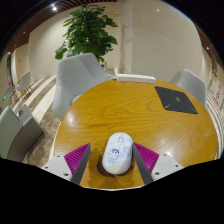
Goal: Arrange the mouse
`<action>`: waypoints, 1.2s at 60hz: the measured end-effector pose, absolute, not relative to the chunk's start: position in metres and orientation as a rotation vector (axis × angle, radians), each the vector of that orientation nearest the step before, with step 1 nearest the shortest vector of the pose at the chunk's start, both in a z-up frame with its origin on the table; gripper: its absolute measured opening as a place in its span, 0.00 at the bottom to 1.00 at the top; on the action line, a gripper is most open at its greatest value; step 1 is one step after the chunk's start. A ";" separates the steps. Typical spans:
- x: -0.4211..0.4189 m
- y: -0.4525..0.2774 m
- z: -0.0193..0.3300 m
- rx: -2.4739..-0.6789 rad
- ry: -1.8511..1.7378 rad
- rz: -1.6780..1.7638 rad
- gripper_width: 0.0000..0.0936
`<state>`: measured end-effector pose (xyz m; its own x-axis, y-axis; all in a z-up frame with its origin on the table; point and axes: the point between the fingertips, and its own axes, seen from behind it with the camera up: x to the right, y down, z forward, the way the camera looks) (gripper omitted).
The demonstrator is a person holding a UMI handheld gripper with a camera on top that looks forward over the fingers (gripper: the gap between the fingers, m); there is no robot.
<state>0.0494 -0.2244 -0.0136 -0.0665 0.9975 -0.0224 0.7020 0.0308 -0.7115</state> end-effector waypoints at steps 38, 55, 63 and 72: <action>0.015 -0.192 0.056 -1.709 -1.848 0.836 0.40; -0.133 -0.031 0.124 -1.633 -1.668 0.834 0.41; -0.197 0.052 0.075 -1.628 -1.650 0.750 0.40; -0.214 0.094 0.008 -1.676 -1.735 0.737 0.41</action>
